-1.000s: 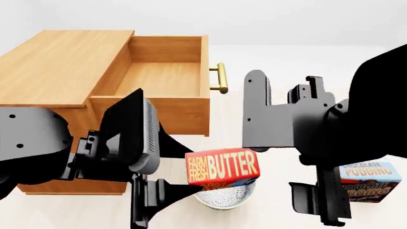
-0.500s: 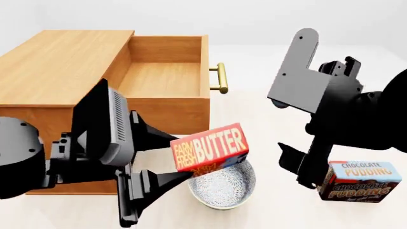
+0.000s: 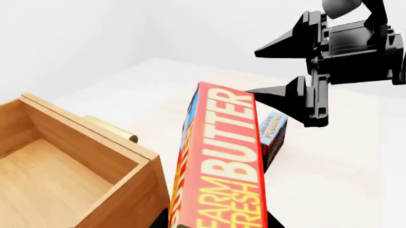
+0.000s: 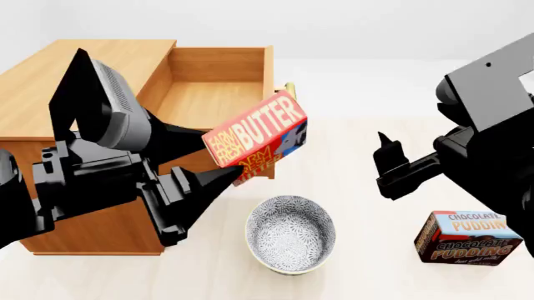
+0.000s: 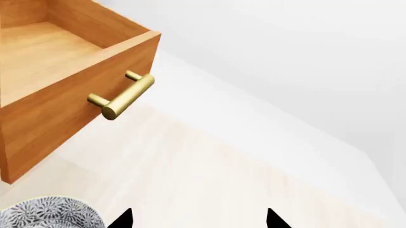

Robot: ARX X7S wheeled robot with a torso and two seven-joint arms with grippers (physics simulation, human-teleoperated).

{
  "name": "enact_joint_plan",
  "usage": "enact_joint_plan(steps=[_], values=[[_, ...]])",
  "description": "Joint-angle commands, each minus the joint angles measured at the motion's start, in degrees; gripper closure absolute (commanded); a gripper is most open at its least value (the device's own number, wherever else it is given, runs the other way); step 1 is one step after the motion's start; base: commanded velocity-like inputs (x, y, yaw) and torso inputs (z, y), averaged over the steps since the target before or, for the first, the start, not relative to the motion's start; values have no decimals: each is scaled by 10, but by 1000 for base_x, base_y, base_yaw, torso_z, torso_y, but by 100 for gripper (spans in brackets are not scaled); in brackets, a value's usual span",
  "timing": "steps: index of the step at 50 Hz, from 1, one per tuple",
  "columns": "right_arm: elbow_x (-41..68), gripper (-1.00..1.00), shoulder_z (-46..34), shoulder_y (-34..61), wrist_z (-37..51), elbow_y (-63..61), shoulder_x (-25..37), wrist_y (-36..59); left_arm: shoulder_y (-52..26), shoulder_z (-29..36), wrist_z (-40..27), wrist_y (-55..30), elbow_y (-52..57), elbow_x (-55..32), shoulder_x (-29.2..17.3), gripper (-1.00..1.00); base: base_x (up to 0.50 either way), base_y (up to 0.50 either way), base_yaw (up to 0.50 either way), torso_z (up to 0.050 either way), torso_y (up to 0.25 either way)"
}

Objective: Put the butter at the back in the top drawer of the cabinet and close it.

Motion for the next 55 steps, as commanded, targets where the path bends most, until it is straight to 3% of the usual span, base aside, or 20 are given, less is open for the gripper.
enact_joint_plan(steps=[1,14,26,45,55], values=[[-54,-100,5,-94,74,-75,76,-163,-63,-37,-84,-17,-47,-78,23,100,0,0,0,0,0],[-165,-100,-19,-187,108,-153,139,-322,-151,-20,-162,-79,-184,-113,114,100,0,0,0,0,1],[-291,-100,-68,-280,131,-162,164,-448,-206,4,-179,-111,-306,-91,192,100,0,0,0,1,2],[-388,-100,-104,-337,153,-201,195,-507,-258,69,-93,-123,-572,15,343,100,0,0,0,1,1],[-416,-100,-113,-350,155,-209,209,-528,-258,101,-40,-103,-681,67,398,100,0,0,0,0,2]])
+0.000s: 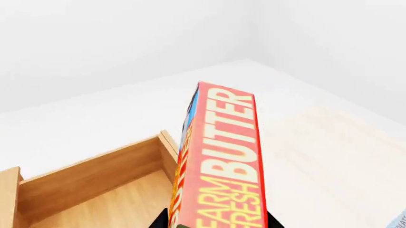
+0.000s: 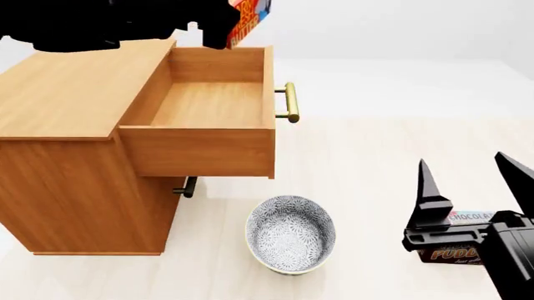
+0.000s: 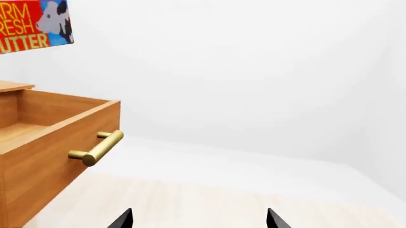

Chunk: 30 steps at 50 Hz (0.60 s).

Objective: Put the butter at the back in the top drawer of the cabinet and close it.

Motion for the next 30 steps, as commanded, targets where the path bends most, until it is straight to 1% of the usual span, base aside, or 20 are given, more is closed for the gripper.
enact_joint_plan(steps=[1,11,21,30], values=[[-37,-100,-12,-21,6,-11,15,-27,-23,20,51,16,-147,67,74,100,0,0,0,0,0],[-46,-100,-12,-23,5,-21,27,-32,-38,65,156,45,-346,132,171,100,0,0,0,1,1],[-53,-100,-15,-28,-1,-17,34,-47,-32,83,226,68,-473,159,234,100,0,0,0,0,2],[-54,-100,-15,-31,-4,-14,37,-52,-2,56,227,74,-477,171,237,100,0,0,0,0,1]])
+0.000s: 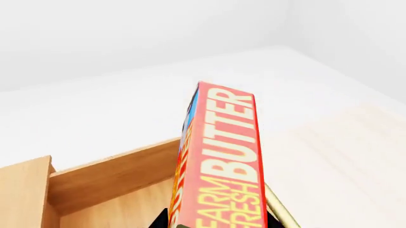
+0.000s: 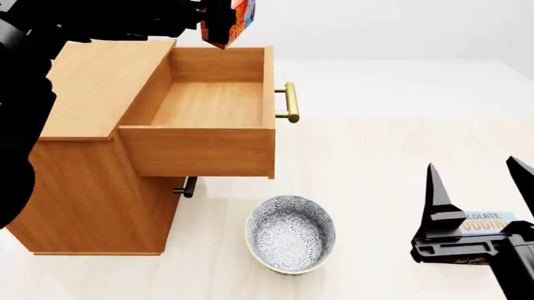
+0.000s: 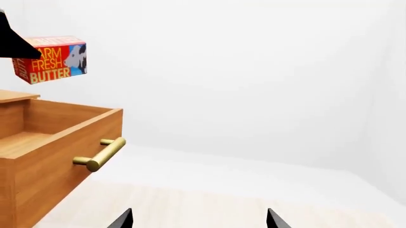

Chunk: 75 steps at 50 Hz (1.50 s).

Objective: Put the butter at the back in the top drawer of the cabinet and close it.

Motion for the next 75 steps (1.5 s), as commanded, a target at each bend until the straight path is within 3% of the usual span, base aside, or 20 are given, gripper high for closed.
enact_joint_plan(steps=[1,10,19,36,46,53,75], values=[[-5,-100,-1,-5,-4,1,6,-10,15,-44,28,17,-66,34,32,100,0,0,0,10,0],[-3,-100,0,-6,-5,3,8,-11,36,-105,28,7,-66,87,35,100,0,0,0,0,1],[-6,-100,-1,-10,-7,8,9,-18,52,-217,33,-13,-66,196,41,100,0,0,0,0,1],[-4,-100,-3,-17,-15,19,9,-27,86,-536,72,-63,-66,560,74,100,0,0,0,1,1],[-7,-100,-4,-21,-14,21,10,-34,100,-662,89,-70,-66,706,88,100,0,0,0,1,1],[-9,-100,-6,-24,-14,24,10,-39,103,-700,93,-77,-66,748,94,100,0,0,0,0,1],[-12,-100,-5,-27,-9,26,10,-45,112,-702,68,-109,-66,730,94,100,0,0,0,0,1]])
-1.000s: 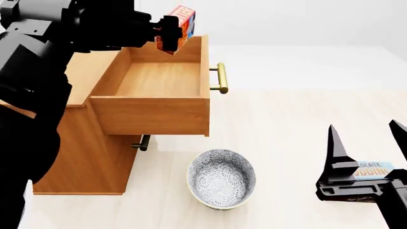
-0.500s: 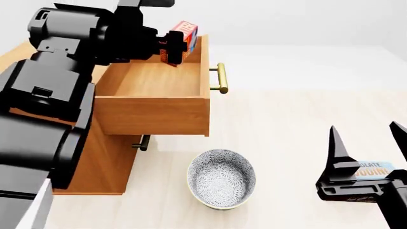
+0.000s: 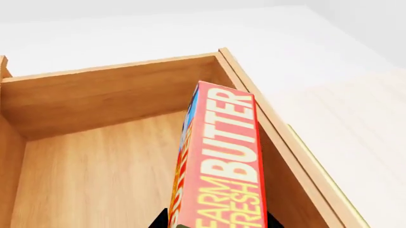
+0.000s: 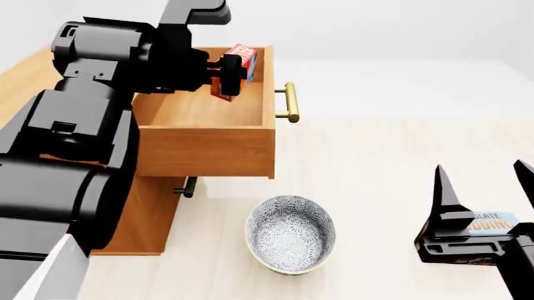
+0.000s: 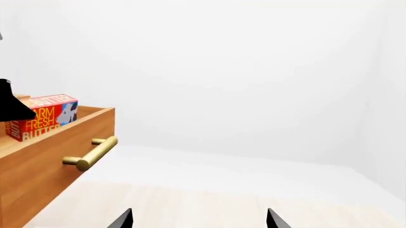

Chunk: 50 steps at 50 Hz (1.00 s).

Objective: Put the butter at the back in the top drawer of the cabinet and close it.

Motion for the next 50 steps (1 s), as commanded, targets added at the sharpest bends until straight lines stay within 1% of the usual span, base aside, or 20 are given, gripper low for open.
enact_joint_plan(steps=[1,14,28,50], values=[[-2,-100,1,-2,3,0,0,-3,-7,-36,-12,-11,0,0,2,100,0,0,0,0,0],[-1,-100,2,-4,5,-1,0,-3,7,-33,-27,-16,0,-14,2,100,0,0,0,0,1],[-4,-100,0,-8,4,6,0,-11,19,-34,-29,-20,0,-23,2,100,0,0,0,1,1],[-6,-100,0,-12,6,9,0,-18,33,-6,-36,-21,0,-57,2,100,0,0,0,0,1]])
